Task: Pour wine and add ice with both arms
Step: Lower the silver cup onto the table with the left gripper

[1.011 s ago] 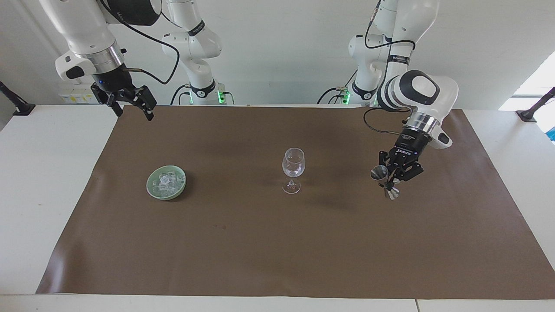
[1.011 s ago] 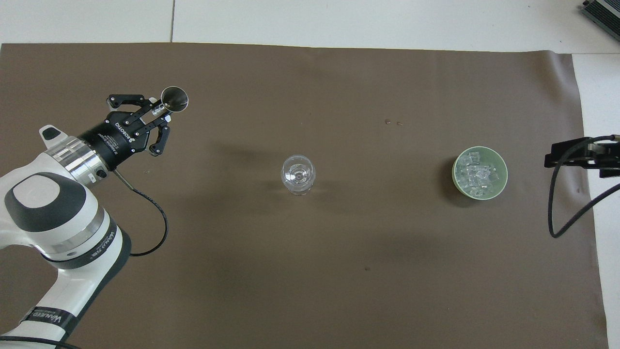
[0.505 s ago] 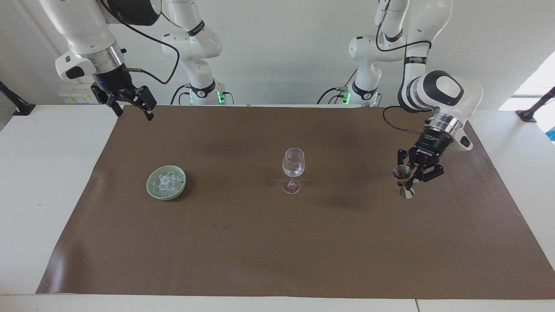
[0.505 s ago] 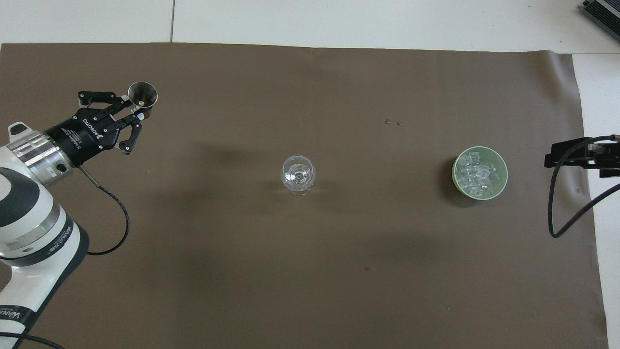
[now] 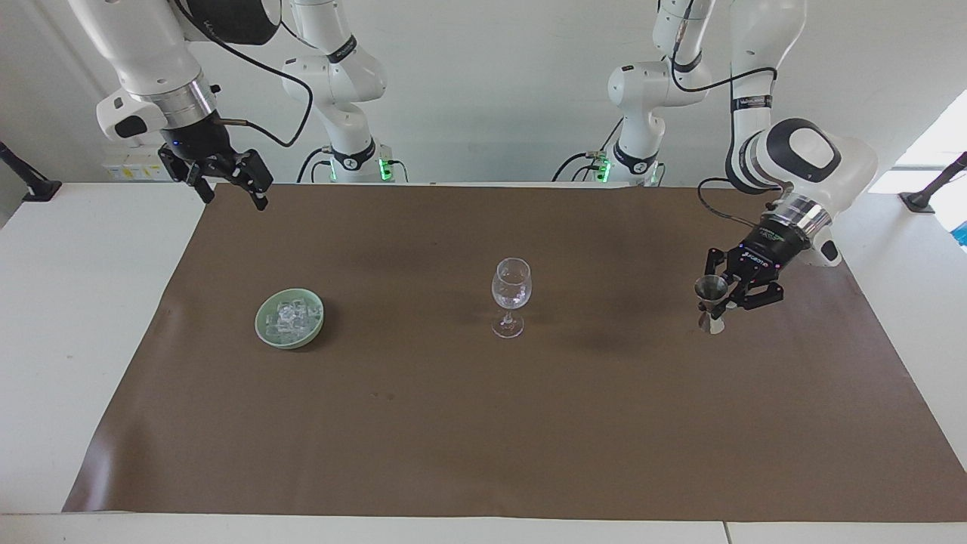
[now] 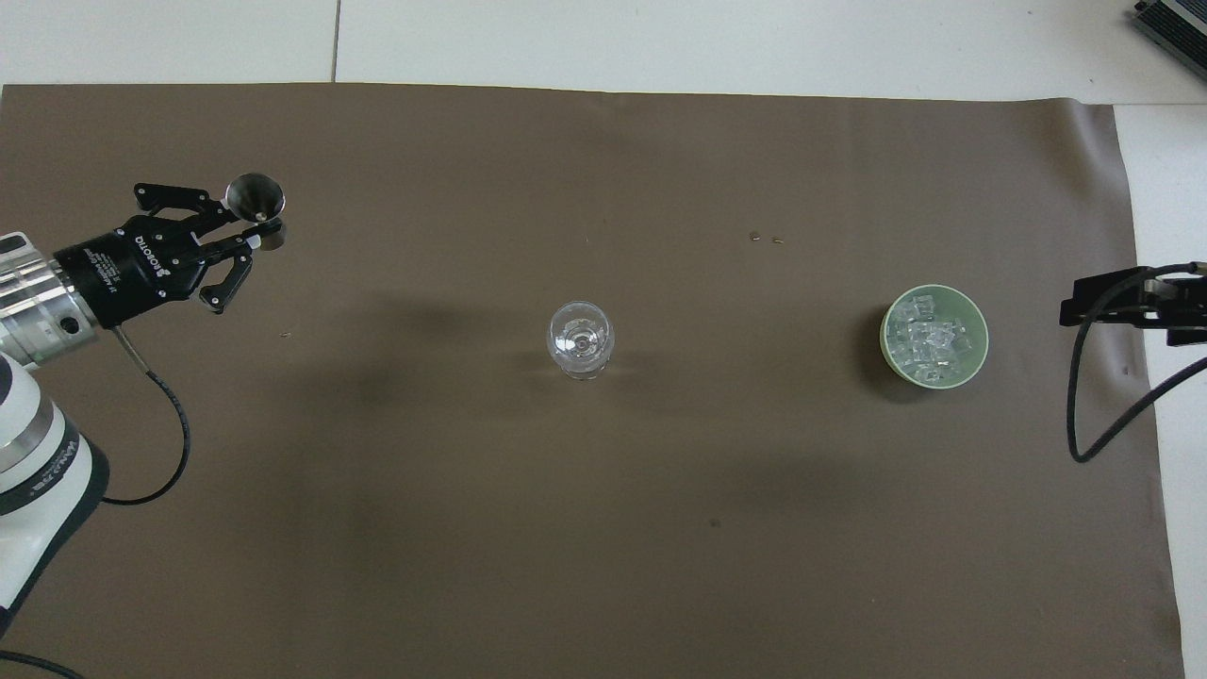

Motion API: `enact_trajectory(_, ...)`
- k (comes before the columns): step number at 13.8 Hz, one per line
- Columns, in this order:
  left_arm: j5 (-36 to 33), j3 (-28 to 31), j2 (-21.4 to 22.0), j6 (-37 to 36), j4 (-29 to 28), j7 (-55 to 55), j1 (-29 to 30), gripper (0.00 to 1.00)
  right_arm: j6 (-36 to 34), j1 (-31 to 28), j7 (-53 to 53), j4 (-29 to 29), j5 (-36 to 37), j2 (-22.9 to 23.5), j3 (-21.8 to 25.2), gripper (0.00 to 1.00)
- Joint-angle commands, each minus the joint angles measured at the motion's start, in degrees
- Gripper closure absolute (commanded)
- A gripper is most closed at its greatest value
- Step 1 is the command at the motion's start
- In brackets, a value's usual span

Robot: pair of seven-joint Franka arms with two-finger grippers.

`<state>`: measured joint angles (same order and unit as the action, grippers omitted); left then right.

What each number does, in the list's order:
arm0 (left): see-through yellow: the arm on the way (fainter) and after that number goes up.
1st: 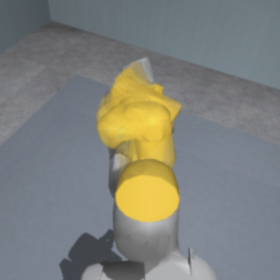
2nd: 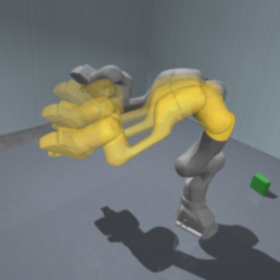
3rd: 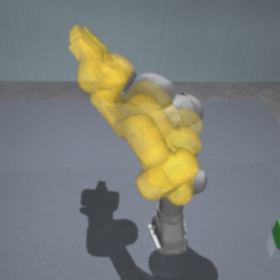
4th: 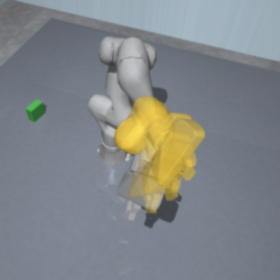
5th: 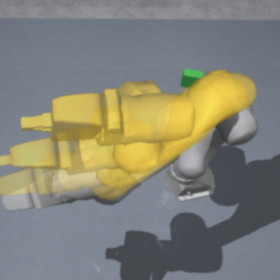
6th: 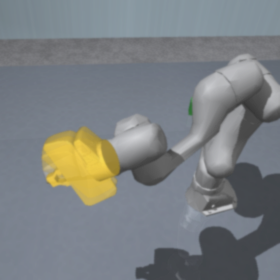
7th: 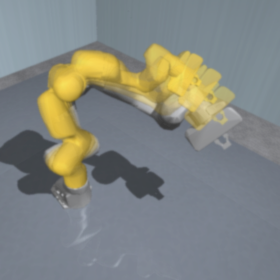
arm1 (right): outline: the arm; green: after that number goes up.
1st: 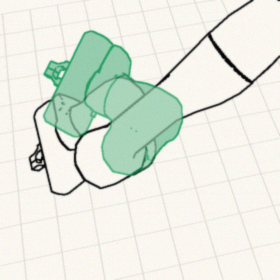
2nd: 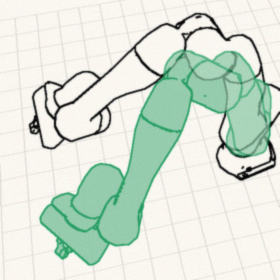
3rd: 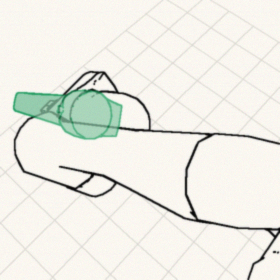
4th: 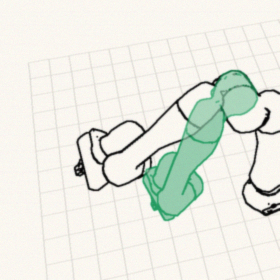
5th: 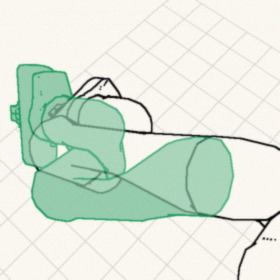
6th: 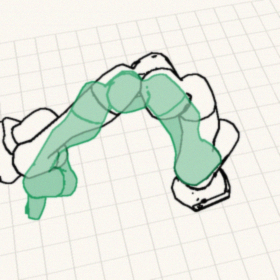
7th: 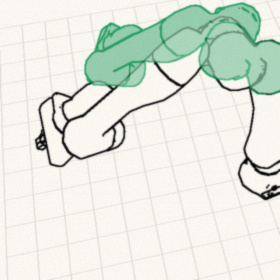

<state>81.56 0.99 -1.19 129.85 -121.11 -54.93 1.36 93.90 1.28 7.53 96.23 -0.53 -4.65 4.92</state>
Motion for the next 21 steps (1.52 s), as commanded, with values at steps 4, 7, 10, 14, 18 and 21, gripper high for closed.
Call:
enact_trajectory(4,-1.3,-0.5,-2.9,-11.1,-1.6,-5.1,8.9,1.00,0.0,0.0,0.9,1.2,0.3,-1.1,-0.3,0.00)
enact_trajectory(7,-1.3,-0.5,-5.6,-15.0,-1.7,-4.0,12.7,1.00,0.0,0.0,0.9,1.2,0.3,-1.1,-0.3,0.00)
enact_trajectory(10,-0.9,-0.6,-6.8,-18.6,-3.9,3.8,15.9,1.00,0.0,0.0,0.9,1.2,0.3,-1.1,-0.3,0.00)
enact_trajectory(14,6.3,-0.6,-6.9,-18.6,-9.8,13.3,15.9,1.00,0.0,0.0,0.9,1.2,0.3,-1.1,-0.3,0.00)
enact_trajectory(18,15.5,-0.7,-9.0,-18.8,-13.5,22.5,15.2,1.00,0.0,-0.1,0.9,1.2,0.3,-1.1,-0.3,0.00)
enact_trajectory(21,20.0,-0.6,-9.4,-18.2,-14.6,25.1,13.7,1.00,0.0,0.0,0.9,1.2,0.3,-1.1,-0.3,0.00)
